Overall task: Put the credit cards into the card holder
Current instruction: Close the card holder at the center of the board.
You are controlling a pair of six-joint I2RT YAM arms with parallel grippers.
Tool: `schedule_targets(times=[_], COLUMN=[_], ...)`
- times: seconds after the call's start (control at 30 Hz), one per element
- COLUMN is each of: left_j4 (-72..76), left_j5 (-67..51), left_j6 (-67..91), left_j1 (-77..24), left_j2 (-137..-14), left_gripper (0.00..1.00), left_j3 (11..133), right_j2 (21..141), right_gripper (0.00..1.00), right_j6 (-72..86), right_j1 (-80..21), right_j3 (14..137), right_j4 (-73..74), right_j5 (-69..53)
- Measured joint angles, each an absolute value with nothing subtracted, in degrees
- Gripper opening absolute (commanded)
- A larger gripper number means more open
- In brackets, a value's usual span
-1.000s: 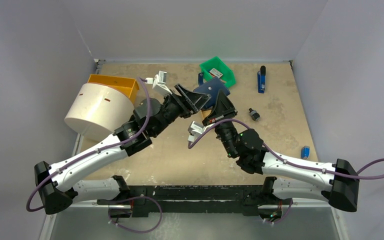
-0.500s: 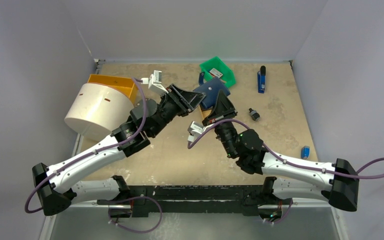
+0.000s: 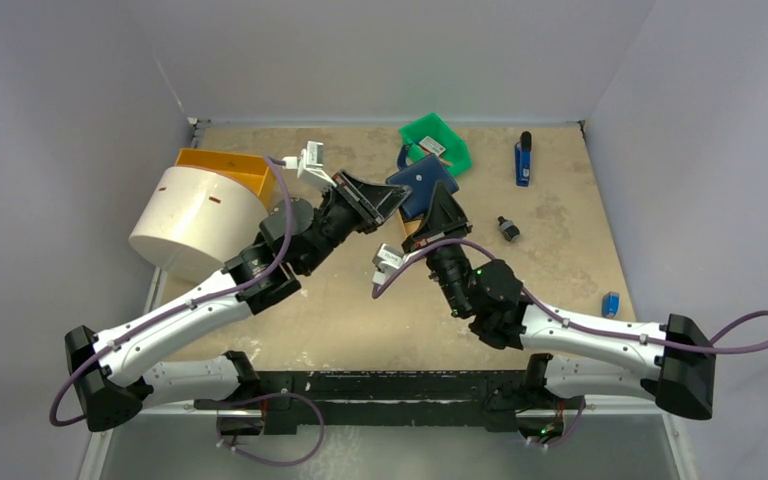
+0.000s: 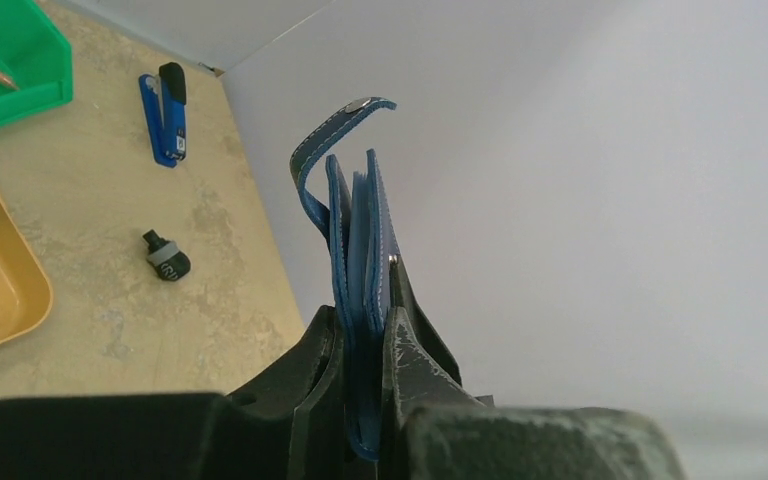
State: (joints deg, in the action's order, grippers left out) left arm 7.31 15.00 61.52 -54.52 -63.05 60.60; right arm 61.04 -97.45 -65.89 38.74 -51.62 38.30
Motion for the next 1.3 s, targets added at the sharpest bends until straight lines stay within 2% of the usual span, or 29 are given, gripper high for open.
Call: schedule_targets(times=[0.03,0.1,0.13,0.17,0.2,0.37,0.47,0.57,0.63,0.77,0.83,0.93,1.07,1.3], left_j4=[7.38,7.20,7.07,6.79,6.20,1.19,-3.36,-8.82,-12.34,-19.29,-23.22,-29.54,-35.59,-35.68], left_j5=[15.03,15.18,15.42,15.86,16.60,23.66,28.49,31.90,31.53,22.22,16.03,5.37,-6.63,-21.02], left_j6=[61.71,61.95,61.95,61.73,61.56,59.35,56.03,49.74,43.53,31.16,26.11,19.18,12.38,4.93], left_j1=[-54.52,-54.52,-54.52,-54.52,-54.57,-54.06,-53.08,-52.27,-52.14,-52.14,-52.14,-52.14,-52.14,-52.14], left_j2=[-63.00,-62.98,-62.92,-62.72,-62.41,-59.94,-57.10,-53.67,-50.94,-46.52,-45.15,-44.16,-44.99,-45.63], left_gripper=[0.00,0.00,0.00,0.00,0.00,0.00,0.00,0.00,0.00,0.00,0.00,0.00,0.00,0.00], left_j3=[60.60,60.53,60.45,60.27,60.03,59.24,59.61,61.43,63.09,66.15,67.16,68.47,68.64,65.93], right_j2=[61.23,61.25,61.25,61.25,61.23,60.36,60.27,59.75,58.19,55.02,54.72,54.78,54.06,49.65], right_gripper=[0.11,0.50,0.66,0.88,0.98,0.99,0.99,0.99,0.99,0.99,0.99,0.98,0.97,0.94], right_j6=[-97.62,-97.71,-97.10,-96.29,-95.07,-80.36,-64.03,-46.50,-36.38,-18.13,-11.05,-3.40,2.39,7.05], right_j1=[-65.91,-66.15,-66.41,-66.85,-67.40,-69.67,-69.84,-66.81,-60.45,-41.01,-36.14,-34.85,-34.85,-34.81], right_j3=[38.74,38.74,38.76,38.98,39.59,48.88,58.30,66.54,68.88,69.12,69.08,69.08,68.49,62.78], right_j4=[-51.83,-51.81,-51.72,-51.00,-49.25,-28.25,-11.99,0.40,4.67,9.58,10.46,11.40,12.71,13.52], right_j5=[38.41,38.98,39.51,40.16,41.01,42.02,39.59,30.02,20.45,-2.39,-12.67,-26.85,-39.57,-50.33])
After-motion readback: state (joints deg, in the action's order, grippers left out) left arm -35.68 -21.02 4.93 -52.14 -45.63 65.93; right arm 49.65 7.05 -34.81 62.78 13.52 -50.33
